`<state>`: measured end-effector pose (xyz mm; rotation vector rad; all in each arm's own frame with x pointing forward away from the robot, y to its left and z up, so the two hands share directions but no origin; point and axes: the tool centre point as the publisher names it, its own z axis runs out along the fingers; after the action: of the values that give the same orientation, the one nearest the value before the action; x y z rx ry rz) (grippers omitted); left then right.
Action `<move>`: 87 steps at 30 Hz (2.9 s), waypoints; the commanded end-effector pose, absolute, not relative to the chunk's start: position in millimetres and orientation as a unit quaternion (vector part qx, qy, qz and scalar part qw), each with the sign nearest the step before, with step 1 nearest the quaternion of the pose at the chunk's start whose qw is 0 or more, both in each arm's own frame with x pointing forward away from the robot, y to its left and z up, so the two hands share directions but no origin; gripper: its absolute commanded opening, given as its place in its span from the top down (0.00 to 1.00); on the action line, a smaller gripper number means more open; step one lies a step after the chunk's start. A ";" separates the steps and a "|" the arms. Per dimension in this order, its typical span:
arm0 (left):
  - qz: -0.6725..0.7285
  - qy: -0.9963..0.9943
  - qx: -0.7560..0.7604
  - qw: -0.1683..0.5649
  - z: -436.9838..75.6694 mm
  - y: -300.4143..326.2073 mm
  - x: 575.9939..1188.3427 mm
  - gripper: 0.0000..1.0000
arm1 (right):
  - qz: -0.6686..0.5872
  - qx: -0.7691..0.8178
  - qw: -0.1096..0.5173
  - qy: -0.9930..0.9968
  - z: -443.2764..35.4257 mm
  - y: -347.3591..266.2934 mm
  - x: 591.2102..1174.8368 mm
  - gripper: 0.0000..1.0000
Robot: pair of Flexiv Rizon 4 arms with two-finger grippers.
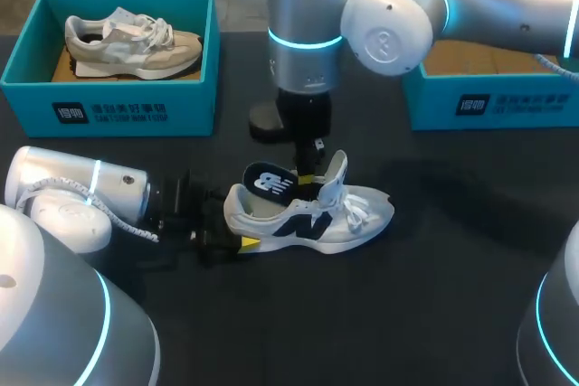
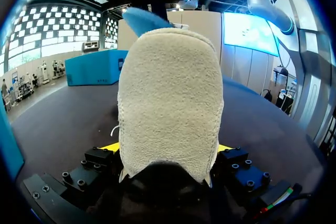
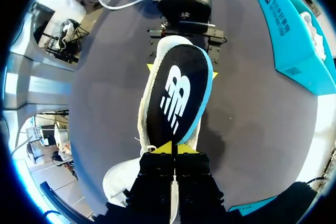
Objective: Take the shoe out of the shoebox, open the shoe tongue, remove and reinsert the insole, then place the shoe into the shoebox
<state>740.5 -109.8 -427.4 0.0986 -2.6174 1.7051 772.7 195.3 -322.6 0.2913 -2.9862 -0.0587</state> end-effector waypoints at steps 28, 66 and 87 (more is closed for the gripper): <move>0.545 -0.838 0.032 0.008 -432.2 -110.4 741.2 1.00 | -0.083 0.162 0.078 -0.980 -308.7 243.2 774.5 0.59; 0.545 -0.838 0.032 0.008 -432.2 -110.4 741.2 1.00 | -0.266 0.042 0.259 -0.928 -319.3 254.9 764.8 0.52; 0.545 -0.838 0.032 0.008 -432.2 -110.4 741.2 1.00 | -0.265 0.028 0.266 -0.927 -325.7 261.3 750.1 1.00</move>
<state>740.5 -109.8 -427.4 0.0982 -2.6174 1.7050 751.6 261.4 -327.2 0.0786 -2.4932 -0.7186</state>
